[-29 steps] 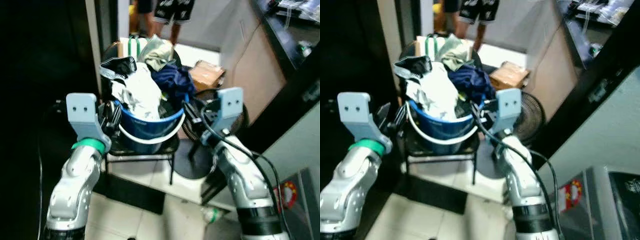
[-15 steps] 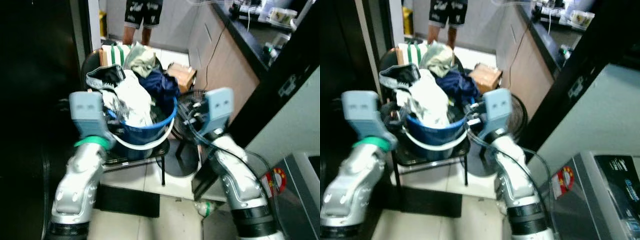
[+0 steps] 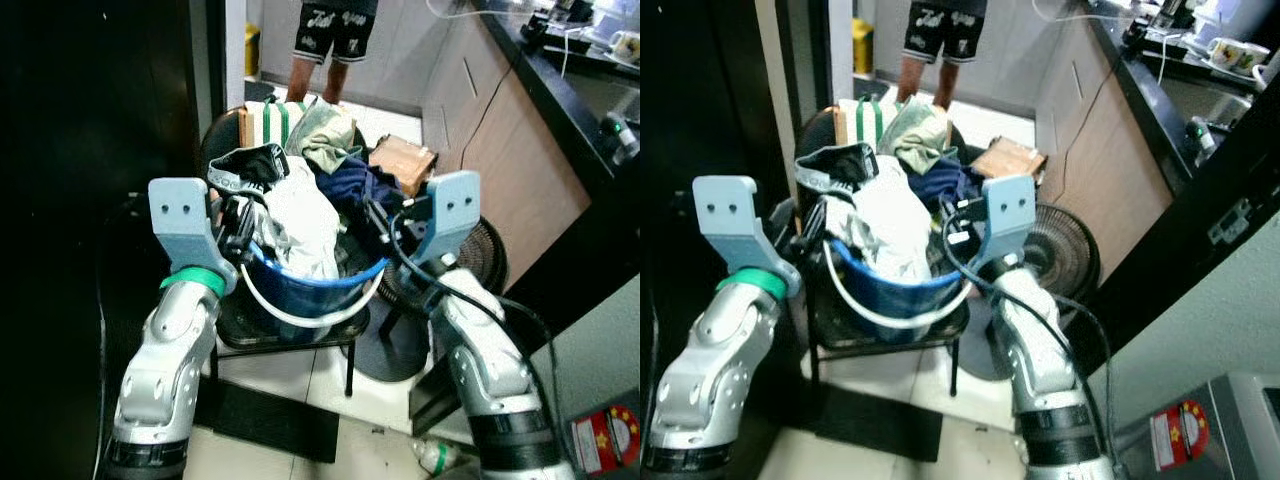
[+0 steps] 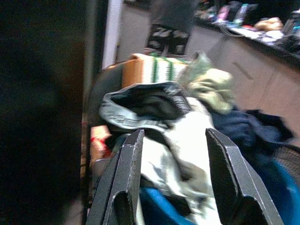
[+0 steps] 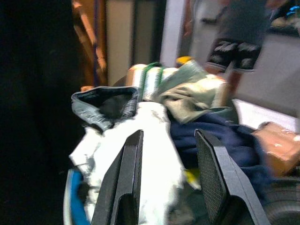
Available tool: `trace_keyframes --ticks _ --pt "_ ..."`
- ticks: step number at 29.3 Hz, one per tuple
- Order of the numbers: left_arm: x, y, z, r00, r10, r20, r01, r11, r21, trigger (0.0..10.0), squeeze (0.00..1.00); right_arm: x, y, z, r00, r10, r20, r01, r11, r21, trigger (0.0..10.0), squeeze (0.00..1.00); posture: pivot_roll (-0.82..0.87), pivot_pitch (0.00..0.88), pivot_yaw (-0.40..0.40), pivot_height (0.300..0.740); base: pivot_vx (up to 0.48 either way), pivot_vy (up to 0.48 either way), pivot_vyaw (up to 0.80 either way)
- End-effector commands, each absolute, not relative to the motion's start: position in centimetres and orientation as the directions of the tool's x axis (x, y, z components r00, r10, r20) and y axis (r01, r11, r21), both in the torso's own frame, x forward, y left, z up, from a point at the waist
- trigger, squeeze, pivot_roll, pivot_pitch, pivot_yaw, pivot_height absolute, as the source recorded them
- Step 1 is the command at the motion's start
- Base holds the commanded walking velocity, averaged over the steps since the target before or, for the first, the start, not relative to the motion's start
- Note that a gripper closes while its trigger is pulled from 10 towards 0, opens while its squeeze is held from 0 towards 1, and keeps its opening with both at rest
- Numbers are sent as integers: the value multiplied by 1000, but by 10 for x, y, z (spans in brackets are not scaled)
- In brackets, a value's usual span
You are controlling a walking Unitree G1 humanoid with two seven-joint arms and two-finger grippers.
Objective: Clothes washing
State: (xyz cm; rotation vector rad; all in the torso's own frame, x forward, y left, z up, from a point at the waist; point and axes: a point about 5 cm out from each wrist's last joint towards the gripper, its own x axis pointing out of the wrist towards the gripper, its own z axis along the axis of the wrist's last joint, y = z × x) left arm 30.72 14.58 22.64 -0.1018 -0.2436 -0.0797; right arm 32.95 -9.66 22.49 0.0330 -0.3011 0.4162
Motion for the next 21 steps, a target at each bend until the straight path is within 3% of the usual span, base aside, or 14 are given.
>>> trace_keyframes --ticks 1,18,21 --pt "307 141 224 969 -79 236 106 989 -104 10000 0 331 -105 222 885 369 284 -377 926 -30 10000 0 53 44 -71 740 311 0 0" --pt "308 143 223 969 -80 235 107 989 -104 10000 0 334 -110 221 895 350 276 -355 934 -32 10000 0 50 42 -70 740 305 0 0" --pt "310 143 223 968 -97 232 121 988 -94 10000 0 334 -111 220 901 333 277 -340 940 -25 10000 0 60 43 -31 740 301 0 0"
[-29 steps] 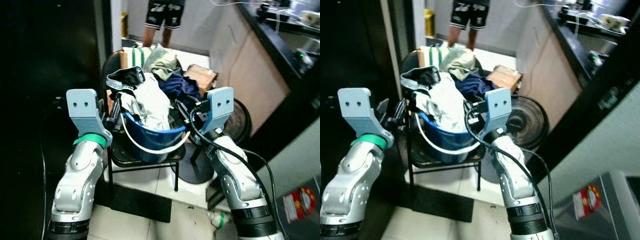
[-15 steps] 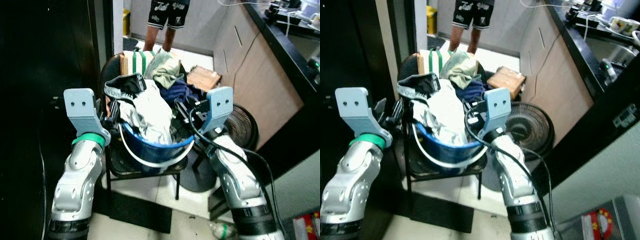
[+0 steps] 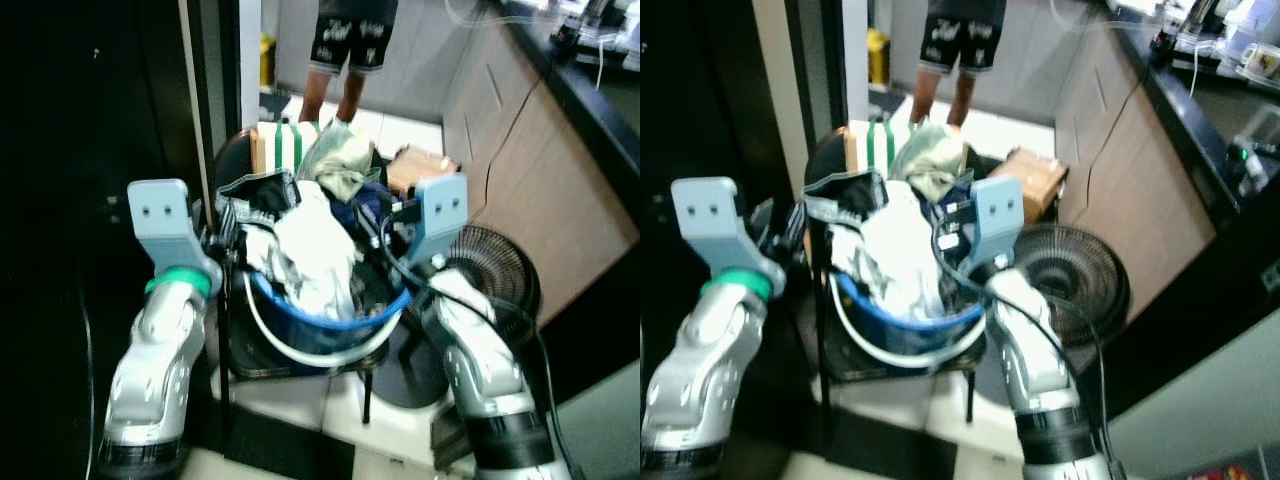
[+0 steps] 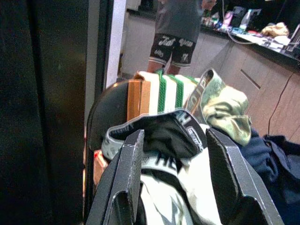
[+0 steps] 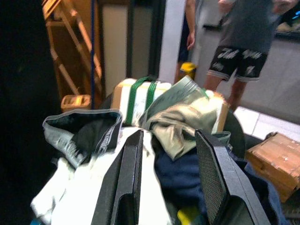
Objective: Clothes washing
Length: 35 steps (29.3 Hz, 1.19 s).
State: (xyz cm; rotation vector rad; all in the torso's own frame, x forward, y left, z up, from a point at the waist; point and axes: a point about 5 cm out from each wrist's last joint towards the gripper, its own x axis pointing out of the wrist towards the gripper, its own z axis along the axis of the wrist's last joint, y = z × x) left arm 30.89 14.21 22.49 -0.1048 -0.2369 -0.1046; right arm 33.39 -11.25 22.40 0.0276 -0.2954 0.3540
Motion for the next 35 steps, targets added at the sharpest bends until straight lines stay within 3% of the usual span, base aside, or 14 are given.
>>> trace_keyframes --ticks 1,3,4,10,17,28,32,33,34,35 --pt "311 143 224 967 -111 229 133 987 -85 10000 0 333 -113 217 908 316 276 -324 946 -20 10000 0 60 43 -31 740 304 0 0" --pt "312 142 225 966 -125 226 145 987 -76 10000 0 331 -115 215 915 296 276 -305 952 -11 10000 0 60 43 -31 740 306 0 0" --pt "313 142 225 965 -139 220 157 985 -69 10000 0 330 -117 212 923 272 274 -282 960 -3 10000 0 78 50 17 740 304 0 0" --pt "317 143 226 962 -177 207 191 980 -47 10000 0 327 -125 205 942 204 268 -218 976 22 10000 0 88 51 83 740 303 0 0" --pt "320 143 227 959 -201 200 212 976 -38 10000 0 323 -132 197 953 165 254 -180 983 38 10000 0 90 52 96 740 293 0 0" --pt "319 140 226 950 -250 187 259 965 -26 10000 0 323 -136 183 967 159 201 -177 982 72 10000 0 90 53 80 740 0 0 0" --pt "317 142 225 948 -251 194 261 965 -28 10000 0 335 -135 173 968 215 132 -219 976 18 10000 0 83 71 49 740 0 0 0" --pt "316 142 224 949 -251 193 261 965 -30 10000 0 341 -133 173 963 238 127 -243 969 31 10000 855 79 79 40 740 0 0 0" --pt "316 142 224 949 -251 193 261 965 -30 10000 0 341 -133 173 963 238 127 -243 969 31 10000 855 79 79 40 740 0 0 0" --pt "315 142 223 949 -252 191 263 964 -30 10000 0 345 -131 174 959 255 125 -262 964 51 10000 1000 79 79 40 740 0 0 0"
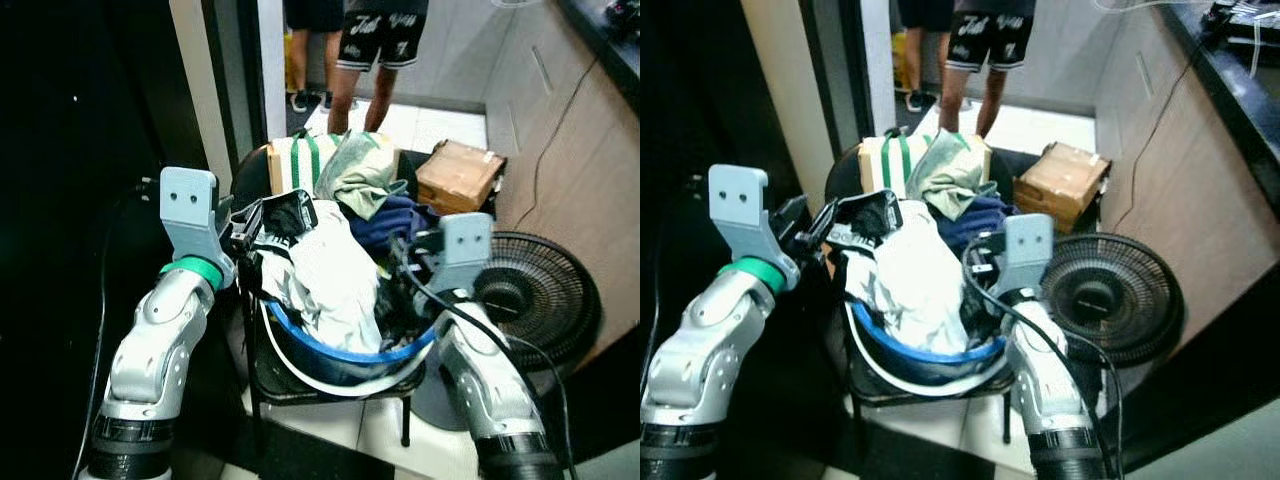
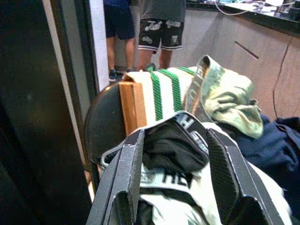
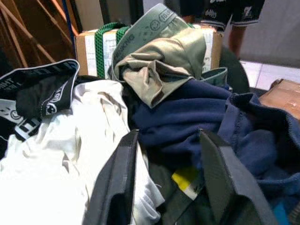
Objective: Clothes washing
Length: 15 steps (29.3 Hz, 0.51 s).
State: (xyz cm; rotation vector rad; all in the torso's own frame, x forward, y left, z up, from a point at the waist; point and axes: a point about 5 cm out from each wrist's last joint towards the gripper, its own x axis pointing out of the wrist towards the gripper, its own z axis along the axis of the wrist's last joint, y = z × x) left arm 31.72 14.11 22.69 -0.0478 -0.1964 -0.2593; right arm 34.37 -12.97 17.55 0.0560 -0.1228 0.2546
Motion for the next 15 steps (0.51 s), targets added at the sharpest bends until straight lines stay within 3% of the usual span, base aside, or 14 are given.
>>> trace_keyframes --ticks 1,10,15 --pt "314 142 223 948 -255 190 265 964 -32 10000 0 349 -127 174 953 276 121 -286 956 70 10000 1000 76 86 34 740 0 0 0" --pt "305 136 218 936 -306 174 318 947 -43 10000 0 373 -101 178 919 387 74 -393 916 79 10000 1000 73 128 16 740 0 0 0" --pt "302 134 218 930 -325 169 337 940 -44 10000 0 383 -102 183 932 353 75 -358 931 64 10000 1000 80 150 16 740 0 0 0"
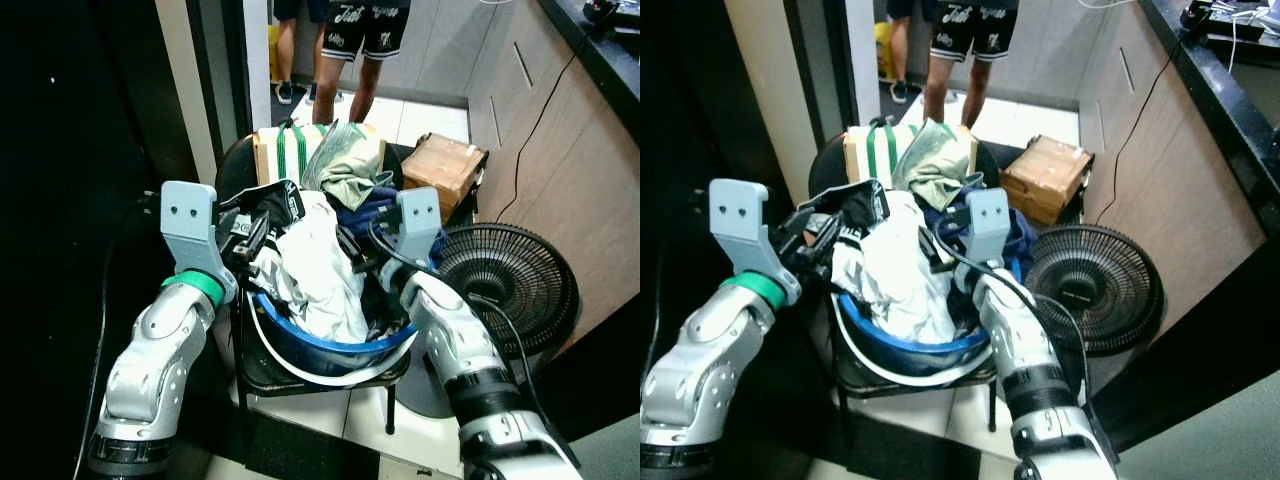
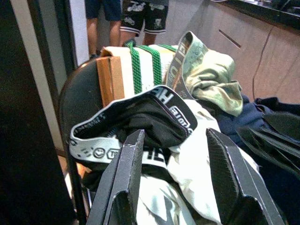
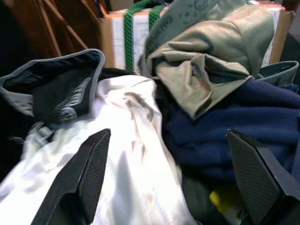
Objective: Clothes washing
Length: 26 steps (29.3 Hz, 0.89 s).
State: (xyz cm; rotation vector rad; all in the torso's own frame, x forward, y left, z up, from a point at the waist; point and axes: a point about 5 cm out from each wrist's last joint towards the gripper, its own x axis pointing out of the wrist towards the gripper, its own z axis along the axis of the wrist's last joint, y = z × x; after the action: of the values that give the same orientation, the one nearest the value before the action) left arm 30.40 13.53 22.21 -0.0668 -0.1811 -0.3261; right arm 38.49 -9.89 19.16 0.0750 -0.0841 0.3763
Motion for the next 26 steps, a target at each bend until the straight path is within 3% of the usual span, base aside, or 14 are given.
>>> trace_keyframes --ticks 1,4,6,12,16,18,21,22,24,25,26 --pt "300 133 218 928 -332 169 343 938 -44 10000 0 388 -106 186 946 315 82 -321 945 65 10000 1000 86 165 17 740 0 0 0" --pt "298 132 219 926 -339 167 351 935 -47 10000 0 398 -123 196 974 197 111 -211 969 126 10000 1000 92 176 17 740 0 0 0" --pt "295 132 222 922 -348 172 361 931 -55 10000 0 403 -151 205 986 79 144 -107 974 200 10000 1000 100 197 12 740 0 0 0" --pt "294 132 224 918 -353 179 369 927 -68 10000 0 401 -181 209 983 32 183 -77 966 247 10000 1000 92 198 18 740 0 0 0" --pt "295 129 224 913 -368 176 385 920 -73 10000 0 394 -192 192 986 56 154 -82 983 167 10000 1000 89 197 25 740 0 0 0" --pt "295 125 224 904 -391 170 408 910 -74 10000 0 389 -191 174 990 123 70 -126 991 44 10000 1000 87 198 31 740 0 0 0" --pt "294 123 224 897 -409 166 425 902 -76 10000 0 386 -191 160 985 175 -14 -175 985 -12 10000 1000 84 199 37 740 0 0 0" --pt "293 121 224 893 -419 164 435 897 -77 10000 0 384 -191 155 977 206 -62 -208 978 -31 10000 867 82 197 42 740 0 0 0" --pt "293 121 224 893 -419 164 435 897 -77 10000 0 384 -191 155 977 206 -62 -208 978 -31 10000 867 82 197 42 740 0 0 0" --pt "293 120 225 890 -425 163 442 894 -78 10000 0 383 -191 150 967 234 -100 -239 970 -43 10000 31 82 197 42 740 0 0 0" --pt "293 120 225 890 -425 163 442 894 -78 10000 0 383 -191 150 967 234 -100 -239 970 -43 10000 31 82 197 42 740 0 0 0"
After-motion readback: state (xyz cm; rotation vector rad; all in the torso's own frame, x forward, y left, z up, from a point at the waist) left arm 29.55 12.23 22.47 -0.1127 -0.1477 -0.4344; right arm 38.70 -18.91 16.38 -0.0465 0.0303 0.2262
